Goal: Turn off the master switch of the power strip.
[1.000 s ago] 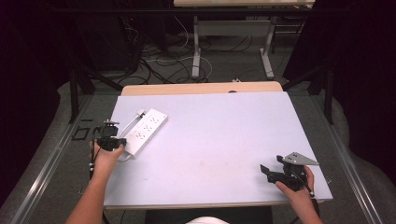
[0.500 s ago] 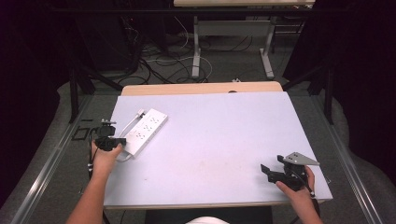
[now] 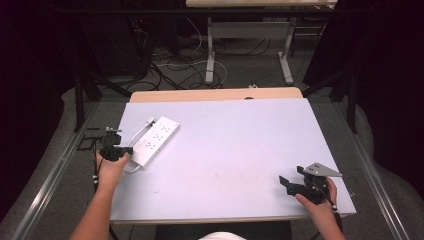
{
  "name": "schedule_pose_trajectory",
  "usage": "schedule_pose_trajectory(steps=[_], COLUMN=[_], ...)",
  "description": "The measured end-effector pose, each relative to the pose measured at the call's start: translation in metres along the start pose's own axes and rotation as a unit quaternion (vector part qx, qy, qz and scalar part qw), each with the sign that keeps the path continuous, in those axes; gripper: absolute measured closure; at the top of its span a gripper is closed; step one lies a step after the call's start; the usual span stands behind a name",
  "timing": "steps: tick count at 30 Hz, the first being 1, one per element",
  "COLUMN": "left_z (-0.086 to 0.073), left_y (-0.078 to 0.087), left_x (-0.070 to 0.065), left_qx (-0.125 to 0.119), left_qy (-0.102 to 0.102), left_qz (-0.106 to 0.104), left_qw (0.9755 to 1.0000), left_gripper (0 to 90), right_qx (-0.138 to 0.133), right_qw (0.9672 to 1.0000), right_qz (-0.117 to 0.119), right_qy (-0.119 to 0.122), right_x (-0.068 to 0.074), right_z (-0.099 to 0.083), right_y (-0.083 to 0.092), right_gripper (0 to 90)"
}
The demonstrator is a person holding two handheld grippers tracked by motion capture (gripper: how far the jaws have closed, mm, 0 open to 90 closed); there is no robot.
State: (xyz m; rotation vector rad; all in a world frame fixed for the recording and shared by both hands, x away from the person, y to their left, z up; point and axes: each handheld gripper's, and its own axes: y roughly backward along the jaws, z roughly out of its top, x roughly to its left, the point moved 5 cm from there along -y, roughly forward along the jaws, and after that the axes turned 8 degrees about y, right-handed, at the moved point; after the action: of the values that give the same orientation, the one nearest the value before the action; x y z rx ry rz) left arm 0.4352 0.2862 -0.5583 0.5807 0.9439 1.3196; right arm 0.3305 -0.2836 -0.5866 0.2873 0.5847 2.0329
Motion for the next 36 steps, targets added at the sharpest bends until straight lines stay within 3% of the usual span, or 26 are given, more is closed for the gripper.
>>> schedule_pose_trajectory(steps=[5,13,14,16,25,28,29,33,36], left_z=[0.000,0.003,0.004,0.005,0.009,0.009,0.009,0.009,0.009], left_y=[0.002,0.005,0.005,0.007,0.012,0.013,0.015,0.016,0.019], left_x=[0.001,0.002,0.002,0.001,-0.003,-0.003,-0.003,-0.003,-0.004], left_qx=[-0.007,0.001,-0.012,-0.002,-0.017,-0.017,-0.006,-0.019,-0.011], left_qy=[0.008,0.005,0.003,0.004,0.002,0.001,-0.002,0.002,0.001], left_qz=[-0.001,0.000,0.001,-0.002,-0.006,-0.006,-0.008,-0.009,-0.014], left_qw=[0.9999,1.0000,0.9999,1.0000,0.9998,0.9998,0.9999,0.9998,0.9998], left_gripper=[89.3,88.5,88.3,87.4,83.2,82.2,81.9,80.5,78.9], right_qx=[-0.001,0.001,0.001,0.000,-0.002,-0.005,-0.005,-0.006,-0.006], right_qw=[1.0000,1.0000,1.0000,1.0000,1.0000,1.0000,1.0000,1.0000,1.0000], right_qz=[-0.001,0.002,0.002,0.001,0.000,-0.005,-0.006,-0.005,-0.005], right_qy=[0.000,-0.003,-0.003,-0.002,0.000,-0.006,-0.004,-0.005,-0.004], right_x=[0.002,0.001,0.001,0.001,0.000,0.000,0.000,-0.001,-0.001], right_z=[0.001,0.000,0.000,0.000,0.001,0.001,0.001,0.001,0.001], right_y=[-0.001,-0.001,-0.001,-0.001,0.000,0.000,0.000,0.001,0.001], right_gripper=[18.9,18.9,18.9,18.9,18.9,18.9,18.9,18.9,18.9])
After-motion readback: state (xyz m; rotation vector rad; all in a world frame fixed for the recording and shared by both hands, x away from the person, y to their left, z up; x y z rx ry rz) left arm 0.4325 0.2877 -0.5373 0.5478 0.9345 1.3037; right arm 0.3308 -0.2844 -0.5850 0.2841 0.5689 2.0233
